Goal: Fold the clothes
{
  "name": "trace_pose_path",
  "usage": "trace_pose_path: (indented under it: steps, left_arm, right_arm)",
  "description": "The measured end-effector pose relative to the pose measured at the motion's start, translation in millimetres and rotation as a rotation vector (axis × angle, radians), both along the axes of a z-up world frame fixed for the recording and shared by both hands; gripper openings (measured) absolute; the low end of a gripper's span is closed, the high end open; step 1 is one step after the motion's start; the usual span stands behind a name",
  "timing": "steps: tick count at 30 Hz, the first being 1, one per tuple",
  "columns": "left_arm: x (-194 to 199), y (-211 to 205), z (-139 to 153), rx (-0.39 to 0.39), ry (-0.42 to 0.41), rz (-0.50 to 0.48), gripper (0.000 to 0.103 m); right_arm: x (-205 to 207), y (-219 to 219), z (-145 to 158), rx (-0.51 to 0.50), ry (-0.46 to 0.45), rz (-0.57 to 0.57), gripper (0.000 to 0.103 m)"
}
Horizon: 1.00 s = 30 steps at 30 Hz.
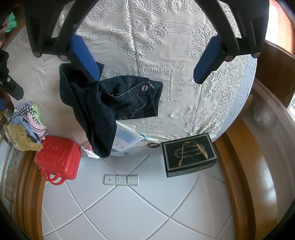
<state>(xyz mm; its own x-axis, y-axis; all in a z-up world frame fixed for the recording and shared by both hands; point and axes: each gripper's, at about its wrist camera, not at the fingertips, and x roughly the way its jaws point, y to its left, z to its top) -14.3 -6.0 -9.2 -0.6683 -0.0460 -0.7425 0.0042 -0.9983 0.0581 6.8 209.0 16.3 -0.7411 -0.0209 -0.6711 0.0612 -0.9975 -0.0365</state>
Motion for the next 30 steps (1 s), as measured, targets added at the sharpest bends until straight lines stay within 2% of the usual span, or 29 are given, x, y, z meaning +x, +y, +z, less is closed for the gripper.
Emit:
trace_pose_path:
  steps: [30]
  left_arm:
    - [-6.2, -5.4, -7.3, 0.018, -0.042, 0.015, 0.103]
  right_arm:
    - [-6.5, -1.6, 0.3, -0.009, -0.015, 0.017, 0.103]
